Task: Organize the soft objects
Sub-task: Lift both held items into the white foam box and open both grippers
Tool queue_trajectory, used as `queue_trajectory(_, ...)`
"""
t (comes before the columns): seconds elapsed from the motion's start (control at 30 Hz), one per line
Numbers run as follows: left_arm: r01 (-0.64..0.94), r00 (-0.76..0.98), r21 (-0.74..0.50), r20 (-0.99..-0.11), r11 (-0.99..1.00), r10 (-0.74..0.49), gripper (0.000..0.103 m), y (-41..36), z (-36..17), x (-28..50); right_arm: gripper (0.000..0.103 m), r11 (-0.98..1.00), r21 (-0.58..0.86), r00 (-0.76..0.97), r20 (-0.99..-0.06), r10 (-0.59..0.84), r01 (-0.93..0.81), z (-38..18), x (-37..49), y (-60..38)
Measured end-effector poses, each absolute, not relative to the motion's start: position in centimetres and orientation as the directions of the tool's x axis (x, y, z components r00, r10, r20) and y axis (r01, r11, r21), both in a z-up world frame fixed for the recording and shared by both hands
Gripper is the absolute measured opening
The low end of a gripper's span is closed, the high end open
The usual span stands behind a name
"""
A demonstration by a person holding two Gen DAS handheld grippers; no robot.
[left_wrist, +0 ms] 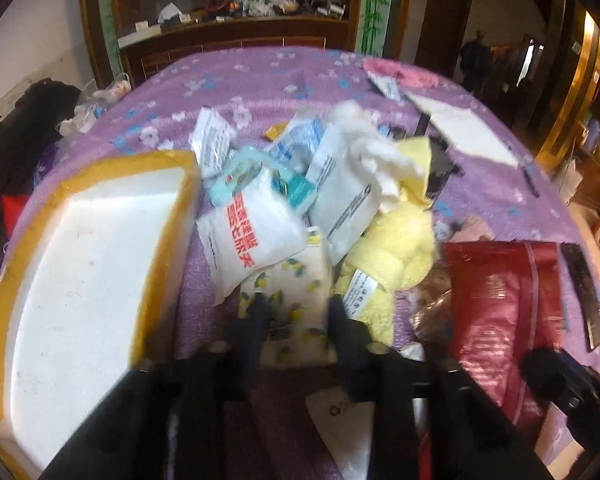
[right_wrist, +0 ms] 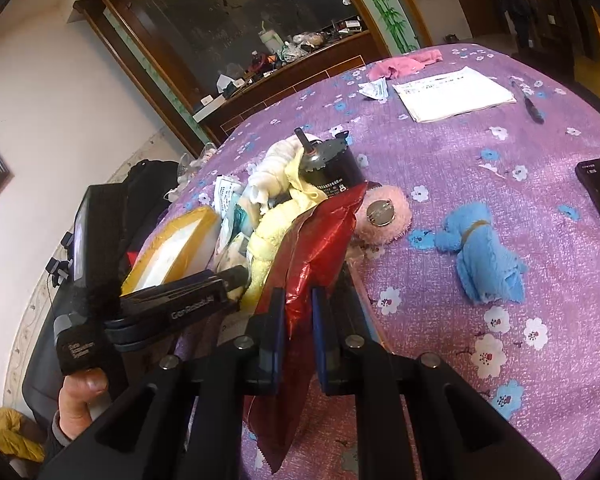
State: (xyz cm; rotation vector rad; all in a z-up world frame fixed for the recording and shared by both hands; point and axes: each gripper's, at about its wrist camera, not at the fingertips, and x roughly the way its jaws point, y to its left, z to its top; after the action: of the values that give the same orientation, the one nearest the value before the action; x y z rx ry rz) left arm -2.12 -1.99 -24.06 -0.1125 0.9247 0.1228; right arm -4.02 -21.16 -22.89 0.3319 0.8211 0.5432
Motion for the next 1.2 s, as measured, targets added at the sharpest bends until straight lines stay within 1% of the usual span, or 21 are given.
queue_trajectory(0.03,-0.152,0.603,-0.05,-0.796,0.987,0.052,0.022,-1.9,-23.6,-2.5,0.013,0.814,0.481,0.561,-0.596,0.575,-0.324,-22.8,-4.0,-21.3)
queue_trajectory(0.13,-0.13,0.626,-0.18,-0.778,0.975,-0.06,0.021,-1.0,-22.1,-4.2,0.013,0.808,0.489,0.577,-0.574,0.581,-0.327,-22.4,-4.3,-21.6)
queue_trajectory(0.2,-0.128,0.638,-0.223,-0.764,0.966,-0.091,0.021,-0.7,-21.2,-5.2,0.013,0.808,0.485,0.599,-0.552,0.58,-0.335,-21.7,-4.7,-21.8)
queue_trajectory(0.33,-0.099,0.64,-0.379,-0.733,0.92,-0.233,0.021,0.2,-19.6,-7.7,0.012,0.81,0.474,0.63,-0.523,0.574,-0.344,-20.5,-5.6,-22.0)
queue_trajectory(0.4,-0.096,0.647,-0.435,-0.711,0.895,-0.276,0.021,0.8,-18.8,-9.0,0.012,0.802,0.48,0.641,-0.499,0.583,-0.356,-19.8,-6.0,-22.0)
queue_trajectory(0.5,-0.1,0.666,-0.484,-0.681,0.869,-0.303,0.021,1.9,-17.5,-10.7,0.011,0.789,0.477,0.649,-0.468,0.6,-0.387,-18.7,-6.6,-21.6)
queue_trajectory(0.63,-0.116,0.702,-0.506,-0.65,0.855,-0.29,0.021,4.1,-15.3,-12.7,0.011,0.741,0.505,0.618,-0.426,0.661,-0.444,-17.3,-6.9,-20.2)
queue_trajectory(0.7,-0.132,0.728,-0.512,-0.631,0.849,-0.268,0.021,5.7,-14.0,-14.0,0.011,0.694,0.525,0.571,-0.407,0.713,-0.492,-16.6,-6.9,-18.6)
queue_trajectory(0.77,-0.16,0.745,-0.492,-0.629,0.856,-0.223,0.021,7.3,-13.1,-15.1,0.011,0.65,0.55,0.522,-0.394,0.756,-0.524,-16.2,-6.8,-16.9)
queue_trajectory(0.8,-0.189,0.754,-0.456,-0.635,0.87,-0.169,0.021,8.3,-12.6,-15.8,0.011,0.618,0.563,0.485,-0.388,0.784,-0.548,-16.0,-6.6,-15.6)
queue_trajectory(0.87,-0.26,0.75,-0.357,-0.66,0.897,-0.045,0.021,9.5,-12.3,-16.7,0.011,0.576,0.573,0.427,-0.387,0.817,-0.583,-16.0,-6.5,-12.7)
queue_trajectory(0.93,-0.358,0.708,-0.218,-0.698,0.908,0.112,0.021,10.8,-13.2,-17.1,0.011,0.555,0.576,0.375,-0.409,0.832,-0.601,-16.6,-6.0,-9.6)
queue_trajectory(1.0,-0.401,0.667,-0.152,-0.724,0.904,0.174,0.021,11.8,-14.8,-17.2,0.011,0.54,0.579,0.328,-0.435,0.838,-0.611,-17.5,-5.6,-6.8)
queue_trajectory(1.03,-0.435,0.622,-0.09,-0.749,0.896,0.226,0.021,12.3,-16.2,-17.0,0.011,0.541,0.573,0.314,-0.452,0.835,-0.616,-18.0,-5.7,-5.5)
queue_trajectory(1.1,-0.467,0.561,-0.006,-0.775,0.884,0.291,0.021,12.8,-18.3,-16.7,0.011,0.556,0.552,0.289,-0.498,0.818,-0.621,-19.3,-5.3,-2.5)
queue_trajectory(1.13,-0.478,0.517,0.056,-0.789,0.877,0.332,0.022,12.9,-19.6,-16.4,0.011,0.562,0.546,0.28,-0.516,0.81,-0.621,-19.9,-5.3,-1.5)
queue_trajectory(1.2,-0.472,0.481,0.068,-0.816,0.879,0.321,0.022,13.3,-21.2,-16.1,0.011,0.592,0.528,0.265,-0.568,0.779,-0.609,-21.4,-5.0,0.3)
